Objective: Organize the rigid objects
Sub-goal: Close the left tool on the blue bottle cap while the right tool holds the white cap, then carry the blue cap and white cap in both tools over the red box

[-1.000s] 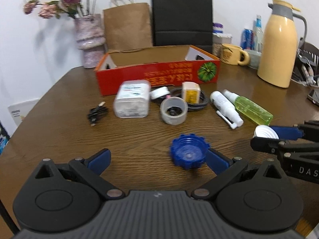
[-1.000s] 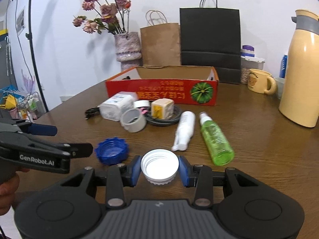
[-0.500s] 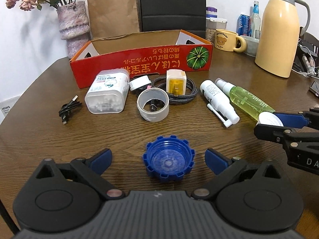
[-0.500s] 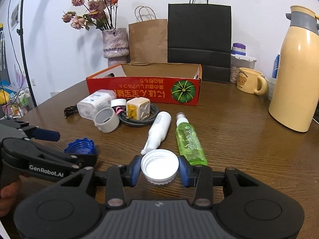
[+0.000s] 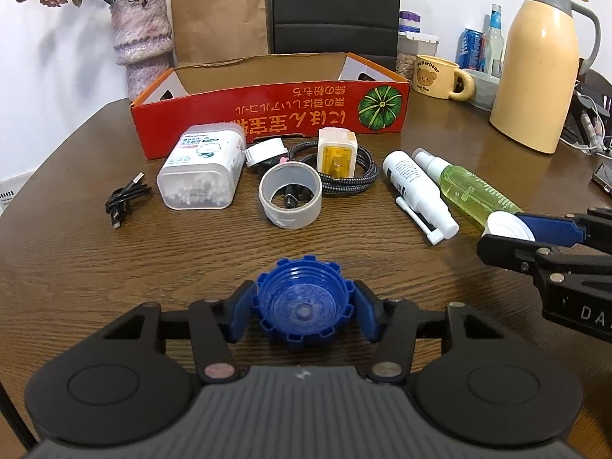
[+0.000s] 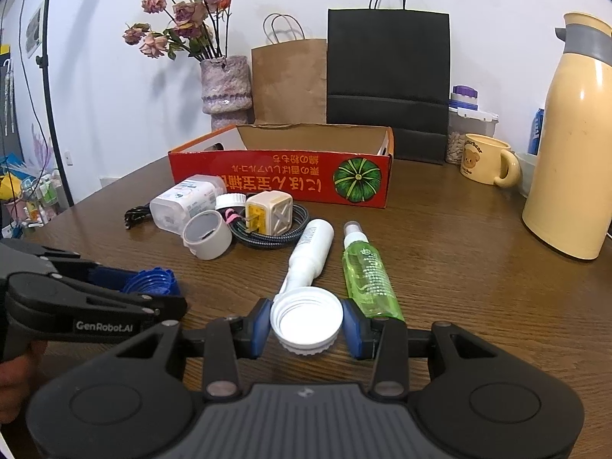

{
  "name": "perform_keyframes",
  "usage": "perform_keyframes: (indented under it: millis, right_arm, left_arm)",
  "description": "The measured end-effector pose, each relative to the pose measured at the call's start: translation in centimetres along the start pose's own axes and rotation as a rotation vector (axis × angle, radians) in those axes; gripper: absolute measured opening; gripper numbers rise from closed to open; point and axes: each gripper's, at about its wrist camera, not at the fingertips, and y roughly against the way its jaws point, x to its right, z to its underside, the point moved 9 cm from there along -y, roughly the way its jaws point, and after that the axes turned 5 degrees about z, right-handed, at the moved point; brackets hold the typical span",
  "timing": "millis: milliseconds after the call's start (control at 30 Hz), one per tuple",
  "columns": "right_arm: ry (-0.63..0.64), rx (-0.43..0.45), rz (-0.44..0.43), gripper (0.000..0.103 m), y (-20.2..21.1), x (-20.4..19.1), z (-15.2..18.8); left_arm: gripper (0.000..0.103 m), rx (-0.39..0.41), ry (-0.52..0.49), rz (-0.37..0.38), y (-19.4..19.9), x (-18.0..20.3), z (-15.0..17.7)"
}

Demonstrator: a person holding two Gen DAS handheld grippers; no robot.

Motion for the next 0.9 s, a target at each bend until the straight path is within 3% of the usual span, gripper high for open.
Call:
perform_keyframes:
  millis: [433, 900]
  right_arm:
    - [-0.005, 0.056, -0.001, 0.039, 0.2, -1.3, -2.1]
    - [-0.033, 0.128, 0.003, 0.039, -1.4, -2.6, -7.4]
  left_arm:
    - [0.055, 0.057, 0.015, -0.028, 1.1, -1.4, -1.8]
    - [0.055, 0.18, 0.025, -0.072, 2.5, -4.5, -7.8]
